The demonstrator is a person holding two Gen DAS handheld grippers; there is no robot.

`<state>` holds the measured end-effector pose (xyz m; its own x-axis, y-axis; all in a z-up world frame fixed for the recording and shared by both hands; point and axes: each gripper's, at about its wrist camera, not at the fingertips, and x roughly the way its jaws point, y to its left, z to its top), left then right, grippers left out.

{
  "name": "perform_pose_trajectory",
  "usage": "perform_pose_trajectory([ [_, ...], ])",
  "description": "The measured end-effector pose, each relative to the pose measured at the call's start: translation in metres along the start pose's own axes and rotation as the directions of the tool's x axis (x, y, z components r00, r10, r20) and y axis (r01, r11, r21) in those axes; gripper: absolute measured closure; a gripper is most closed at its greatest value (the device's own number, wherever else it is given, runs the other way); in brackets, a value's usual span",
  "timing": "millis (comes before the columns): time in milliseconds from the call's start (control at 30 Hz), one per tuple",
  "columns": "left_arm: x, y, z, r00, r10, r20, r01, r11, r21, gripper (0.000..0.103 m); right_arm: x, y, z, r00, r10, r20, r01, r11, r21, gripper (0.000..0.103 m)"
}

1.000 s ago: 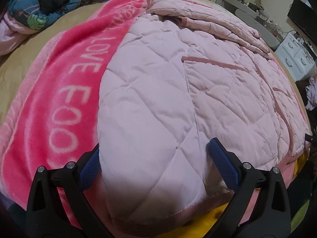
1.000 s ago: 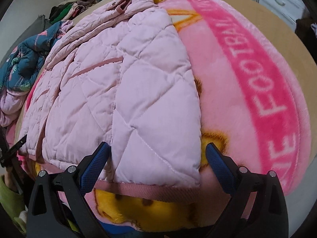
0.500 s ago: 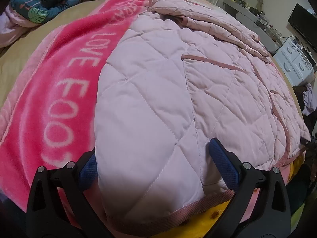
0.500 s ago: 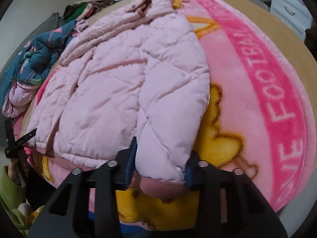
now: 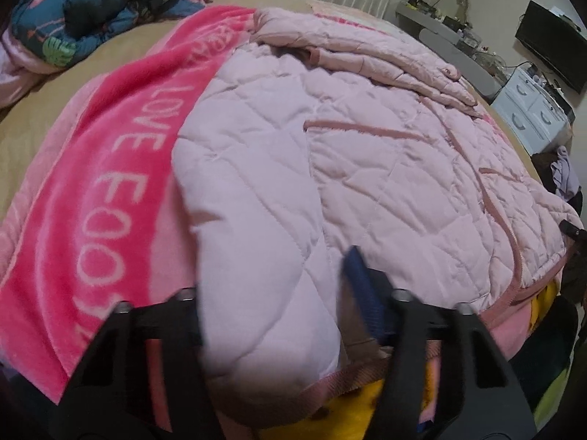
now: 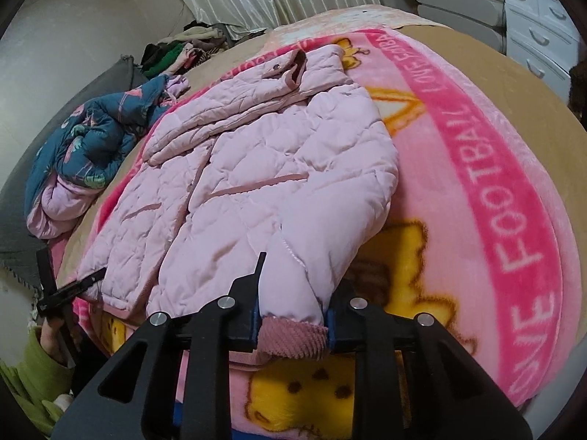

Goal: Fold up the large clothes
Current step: 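Grasp the ribbed jacket hem with the right tool while the left tool grasps it too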

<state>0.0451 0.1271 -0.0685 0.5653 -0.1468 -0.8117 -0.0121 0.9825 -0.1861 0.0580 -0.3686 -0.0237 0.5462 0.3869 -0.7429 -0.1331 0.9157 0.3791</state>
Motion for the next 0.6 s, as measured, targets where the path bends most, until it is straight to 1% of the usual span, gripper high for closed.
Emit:
perform_pose_trajectory([
  [33, -0.002, 0.000, 0.001, 1.000, 0.000, 0.006, 0.000, 1.000, 0.002, 0.073, 0.002, -0.002, -0.001, 1.000, 0.002, -0.011, -0.002, 1.000, 0.006, 0.075],
  [67, -0.005, 0.001, 0.003, 1.000, -0.001, 0.016, 0.001, 1.000, 0.005, 0.078, 0.003, -0.003, -0.003, 1.000, -0.001, -0.016, 0.001, 1.000, 0.011, 0.073],
  [100, -0.006, 0.001, 0.004, 1.000, -0.010, 0.021, 0.010, 1.000, 0.003, 0.079, 0.004, -0.004, -0.004, 1.000, 0.003, -0.021, -0.002, 1.000, 0.018, 0.070],
  [167, -0.010, 0.001, 0.006, 0.999, -0.021, 0.027, 0.021, 1.000, 0.003, 0.083, 0.008, -0.007, -0.008, 0.999, 0.018, -0.044, -0.017, 0.999, 0.033, 0.055],
  [267, -0.014, -0.003, 0.009, 0.999, -0.027, 0.041, 0.027, 1.000, 0.015, 0.086, 0.015, -0.007, -0.014, 0.996, 0.005, -0.084, -0.002, 0.999, 0.032, 0.043],
  [300, -0.016, -0.004, 0.010, 0.998, -0.030, 0.046, 0.030, 0.999, 0.016, 0.086, 0.018, -0.007, -0.016, 0.995, -0.002, -0.097, 0.005, 0.999, 0.034, 0.042],
  [367, -0.019, -0.006, 0.012, 0.998, -0.036, 0.055, 0.035, 0.999, 0.019, 0.087, 0.027, -0.008, -0.021, 0.990, -0.019, -0.139, 0.024, 0.999, 0.039, 0.032],
  [433, -0.022, -0.008, 0.014, 0.997, -0.040, 0.062, 0.038, 0.999, 0.024, 0.087, 0.035, -0.009, -0.026, 0.983, -0.031, -0.180, 0.040, 0.998, 0.045, 0.030],
  [500, -0.023, -0.009, 0.015, 0.997, -0.039, 0.065, 0.038, 0.999, 0.028, 0.088, 0.044, -0.011, -0.033, 0.977, -0.023, -0.213, 0.037, 0.998, 0.059, 0.028],
  [533, -0.024, -0.009, 0.015, 0.997, -0.038, 0.063, 0.037, 0.999, 0.029, 0.088, 0.044, -0.011, -0.034, 0.977, -0.023, -0.211, 0.037, 0.997, 0.061, 0.028],
  [600, -0.023, -0.006, 0.012, 0.998, -0.035, 0.052, 0.034, 0.999, 0.026, 0.087, 0.042, -0.011, -0.036, 0.979, -0.018, -0.201, 0.030, 0.998, 0.057, 0.035],
])
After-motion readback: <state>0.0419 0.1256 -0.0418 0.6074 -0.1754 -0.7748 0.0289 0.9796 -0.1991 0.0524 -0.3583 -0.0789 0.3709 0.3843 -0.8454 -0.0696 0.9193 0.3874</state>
